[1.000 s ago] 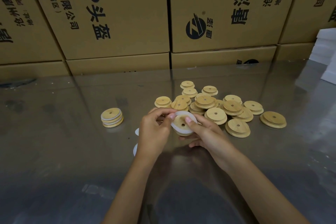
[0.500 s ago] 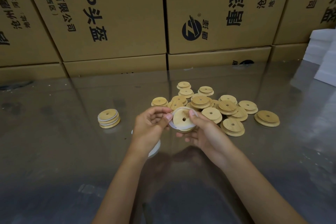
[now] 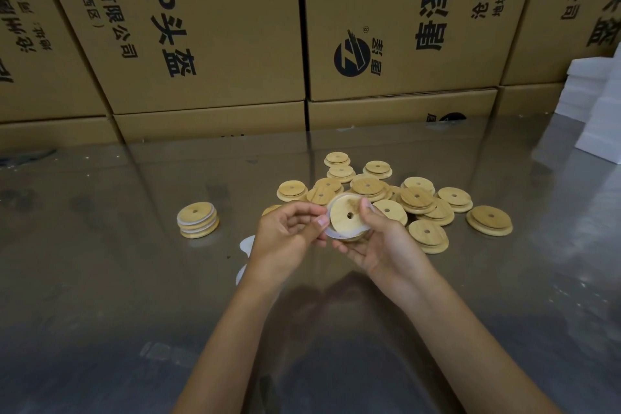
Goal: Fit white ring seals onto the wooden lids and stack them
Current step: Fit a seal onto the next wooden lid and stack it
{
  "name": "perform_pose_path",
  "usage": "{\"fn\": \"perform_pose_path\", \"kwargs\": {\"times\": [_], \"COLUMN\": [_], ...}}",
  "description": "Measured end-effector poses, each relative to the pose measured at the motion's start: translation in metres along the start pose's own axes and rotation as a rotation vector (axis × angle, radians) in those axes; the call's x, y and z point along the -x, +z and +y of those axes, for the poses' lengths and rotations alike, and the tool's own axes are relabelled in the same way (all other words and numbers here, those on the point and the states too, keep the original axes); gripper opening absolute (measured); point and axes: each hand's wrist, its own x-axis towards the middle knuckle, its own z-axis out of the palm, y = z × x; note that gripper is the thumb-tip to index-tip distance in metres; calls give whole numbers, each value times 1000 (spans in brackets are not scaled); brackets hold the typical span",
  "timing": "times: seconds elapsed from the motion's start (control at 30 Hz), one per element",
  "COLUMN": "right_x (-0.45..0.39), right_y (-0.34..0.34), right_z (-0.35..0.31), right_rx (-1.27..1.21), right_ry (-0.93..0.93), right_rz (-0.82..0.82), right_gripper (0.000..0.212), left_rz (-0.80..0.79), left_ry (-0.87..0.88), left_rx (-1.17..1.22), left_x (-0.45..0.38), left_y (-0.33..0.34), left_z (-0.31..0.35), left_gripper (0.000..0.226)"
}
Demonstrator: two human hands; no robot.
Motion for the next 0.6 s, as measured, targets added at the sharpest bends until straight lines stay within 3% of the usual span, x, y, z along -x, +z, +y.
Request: {"fn": "perform_pose_path", "kwargs": {"times": [0.37, 0.6], "right_x": [-1, -1], "right_y": [4, 4], "right_z": [6, 10], "right_rx": [-23, 93], "right_ry": [-63, -139], "right_rz": [-19, 43], "right_gripper": [29, 29], "left_rz": [106, 150], "left_ry": [-6, -48], "left_rx": [60, -19], "left_x": [0, 3], "left_y": [5, 10], "left_z": [-6, -10], "left_gripper": [5, 5]}}
